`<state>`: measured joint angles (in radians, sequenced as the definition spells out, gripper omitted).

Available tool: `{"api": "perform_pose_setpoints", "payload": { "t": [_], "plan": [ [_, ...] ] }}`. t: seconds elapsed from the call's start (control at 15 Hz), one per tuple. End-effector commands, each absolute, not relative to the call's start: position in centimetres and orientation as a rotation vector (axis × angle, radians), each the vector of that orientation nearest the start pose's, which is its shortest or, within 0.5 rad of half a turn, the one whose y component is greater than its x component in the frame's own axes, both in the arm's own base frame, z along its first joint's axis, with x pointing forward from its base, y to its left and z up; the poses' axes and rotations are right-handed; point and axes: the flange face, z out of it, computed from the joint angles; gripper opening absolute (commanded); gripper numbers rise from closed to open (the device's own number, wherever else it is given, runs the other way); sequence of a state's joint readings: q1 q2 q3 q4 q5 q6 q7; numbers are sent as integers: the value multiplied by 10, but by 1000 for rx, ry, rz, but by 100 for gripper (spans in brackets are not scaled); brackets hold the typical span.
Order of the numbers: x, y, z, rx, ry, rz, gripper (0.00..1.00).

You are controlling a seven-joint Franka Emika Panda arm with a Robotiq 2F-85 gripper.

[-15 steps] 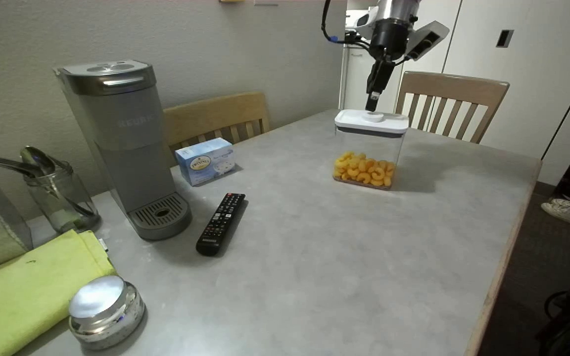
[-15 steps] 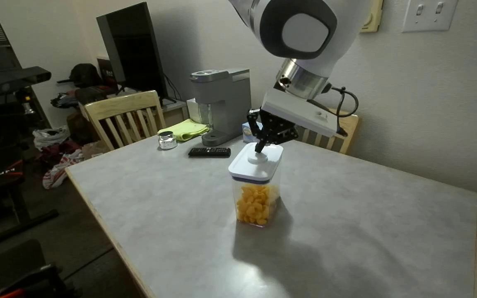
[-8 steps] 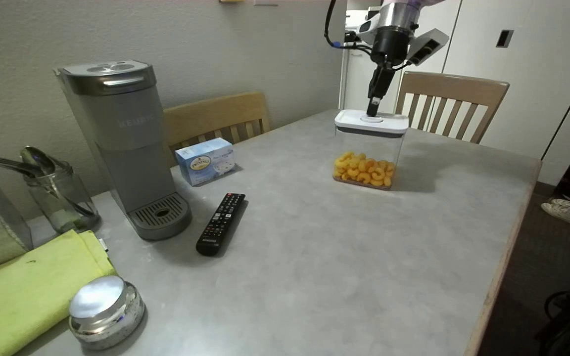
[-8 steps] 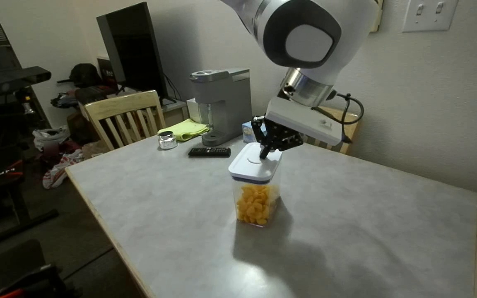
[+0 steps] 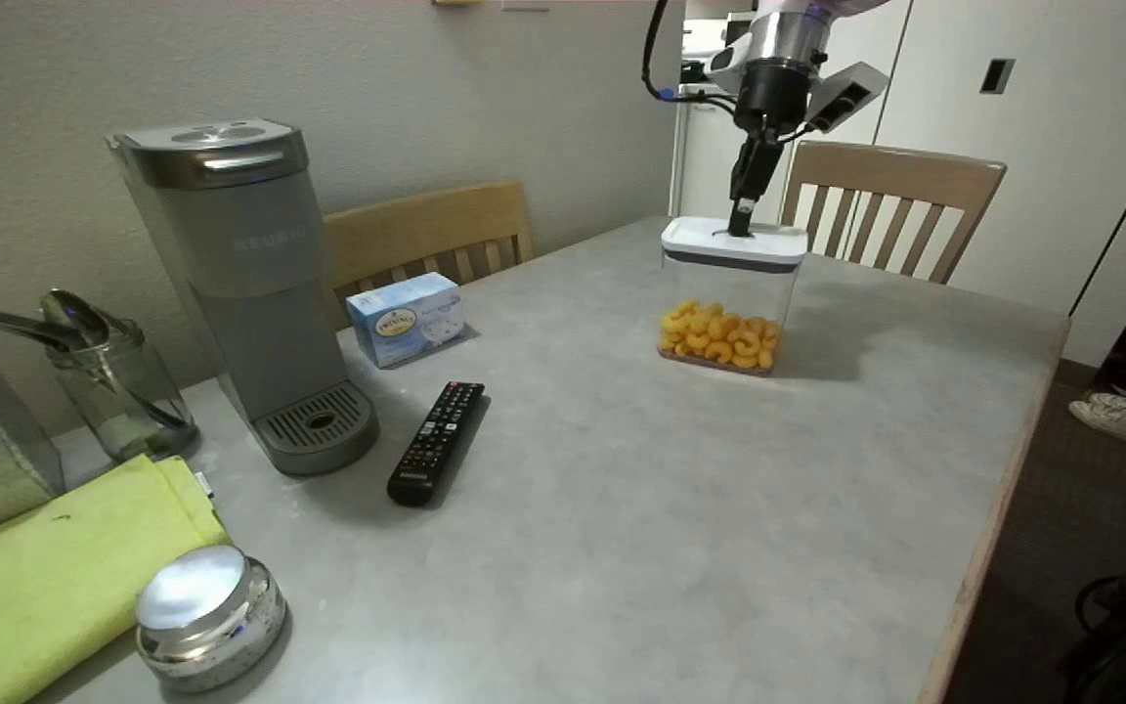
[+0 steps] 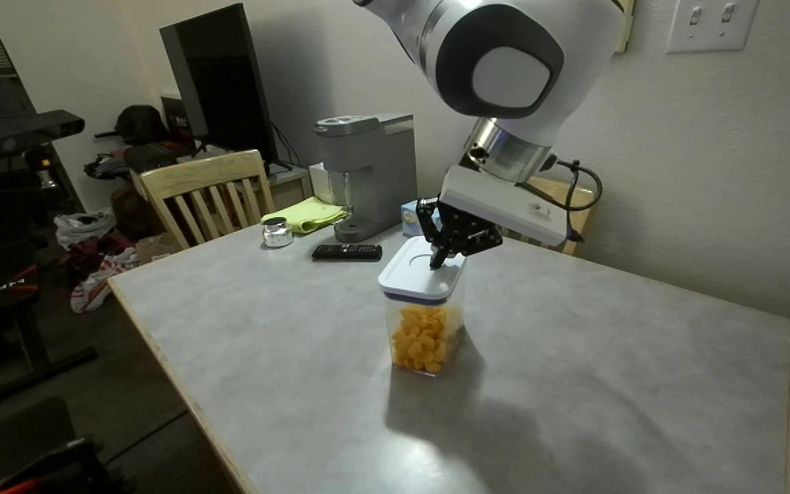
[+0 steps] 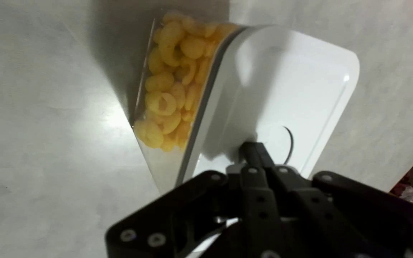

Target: Use the lid to close the container

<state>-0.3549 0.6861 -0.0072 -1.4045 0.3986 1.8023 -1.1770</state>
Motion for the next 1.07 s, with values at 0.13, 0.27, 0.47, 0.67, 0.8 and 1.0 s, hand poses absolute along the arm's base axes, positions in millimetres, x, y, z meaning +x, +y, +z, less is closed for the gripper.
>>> {"api": "perform_pose_setpoints", "payload": {
  "t": [0.13,0.27,0.47,0.67,0.8,1.0],
  "plan": [
    [645,-217,236,-2529,-881,45,0],
    [651,-219,249,-2544,-873,14,0],
    [656,-218,271,-2554,-889,-9,0],
    [660,-214,293,-2556,-917,-33,0],
    [662,-213,300,-2558,-930,-40,0],
    [666,-213,309,-2566,-945,-56,0]
  ]
}}
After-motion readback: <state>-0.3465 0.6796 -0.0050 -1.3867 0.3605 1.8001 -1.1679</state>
